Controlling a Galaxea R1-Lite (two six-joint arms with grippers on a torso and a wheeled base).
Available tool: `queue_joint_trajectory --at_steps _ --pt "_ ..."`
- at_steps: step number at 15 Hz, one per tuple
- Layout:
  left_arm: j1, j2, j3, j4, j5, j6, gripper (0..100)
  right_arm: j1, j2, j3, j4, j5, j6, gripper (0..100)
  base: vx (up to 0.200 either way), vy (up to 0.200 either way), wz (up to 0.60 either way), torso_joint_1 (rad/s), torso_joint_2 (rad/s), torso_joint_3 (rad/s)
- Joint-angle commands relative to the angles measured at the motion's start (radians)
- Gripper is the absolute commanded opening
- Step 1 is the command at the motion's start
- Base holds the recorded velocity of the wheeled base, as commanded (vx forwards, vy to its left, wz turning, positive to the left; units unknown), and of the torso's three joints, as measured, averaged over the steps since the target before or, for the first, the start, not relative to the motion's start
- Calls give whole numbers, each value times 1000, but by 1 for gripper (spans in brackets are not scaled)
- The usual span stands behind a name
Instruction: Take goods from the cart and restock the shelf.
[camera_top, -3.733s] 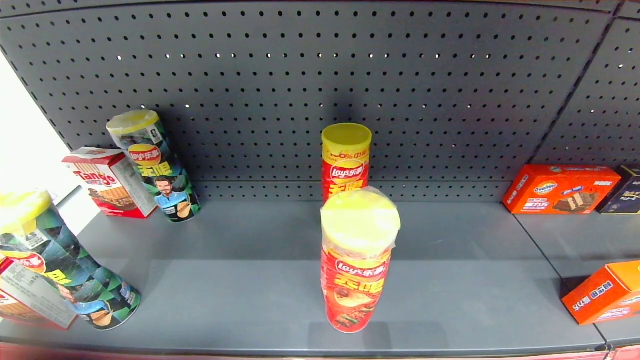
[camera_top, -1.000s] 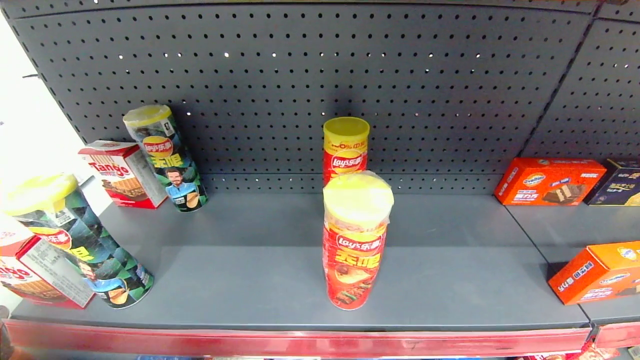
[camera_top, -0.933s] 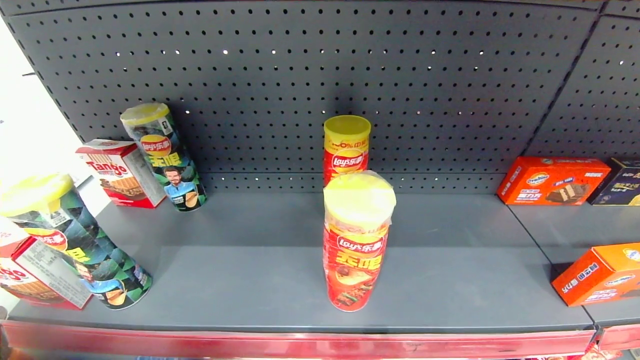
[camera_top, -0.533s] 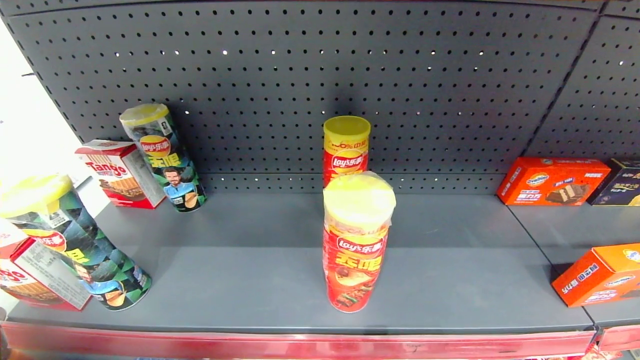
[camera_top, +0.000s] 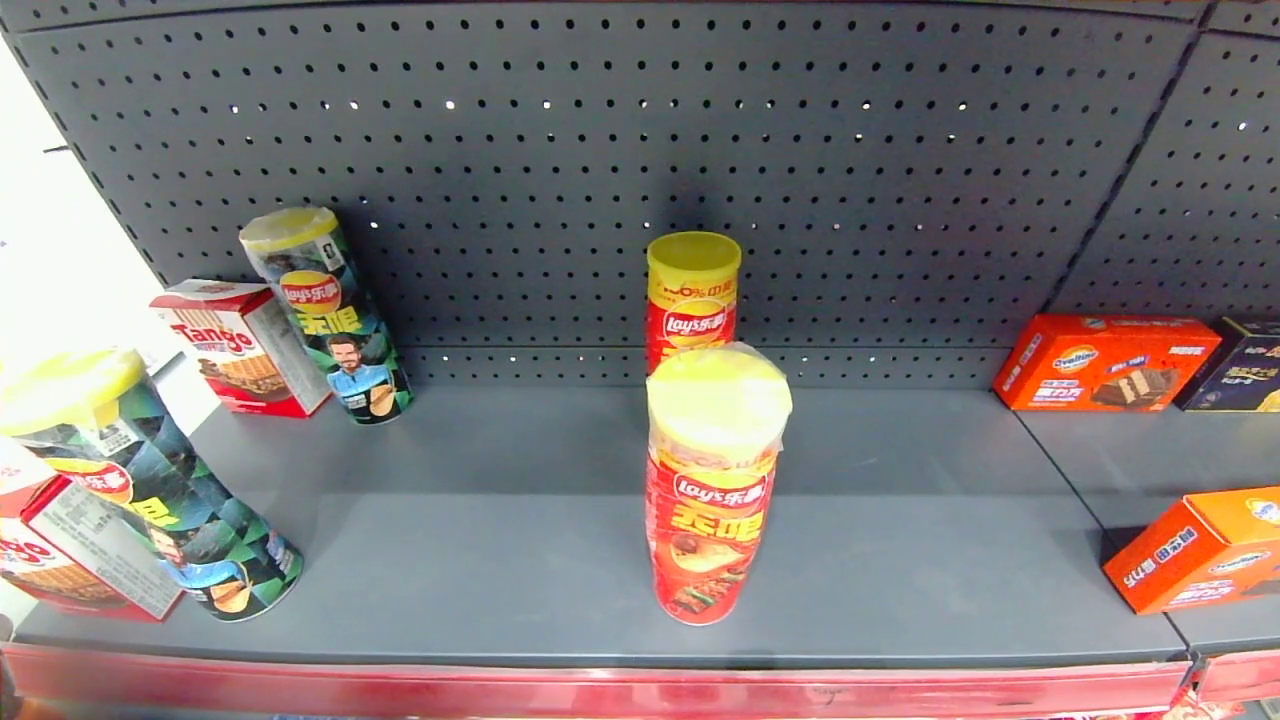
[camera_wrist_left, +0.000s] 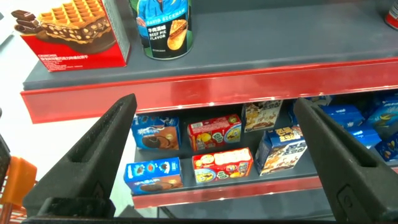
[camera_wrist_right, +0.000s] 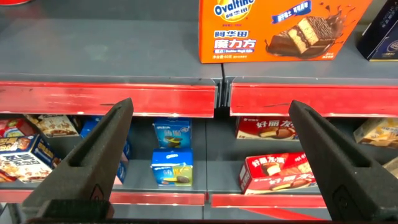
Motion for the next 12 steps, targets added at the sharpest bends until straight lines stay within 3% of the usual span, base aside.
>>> queue_joint_trajectory --at_steps 1,12 --pt "0 1 0 0 0 0 100 0 1 0 0 1 -1 100 0 0 0 0 0 0" --pt "0 1 0 0 0 0 100 0 1 0 0 -1 4 100 0 0 0 0 0 0"
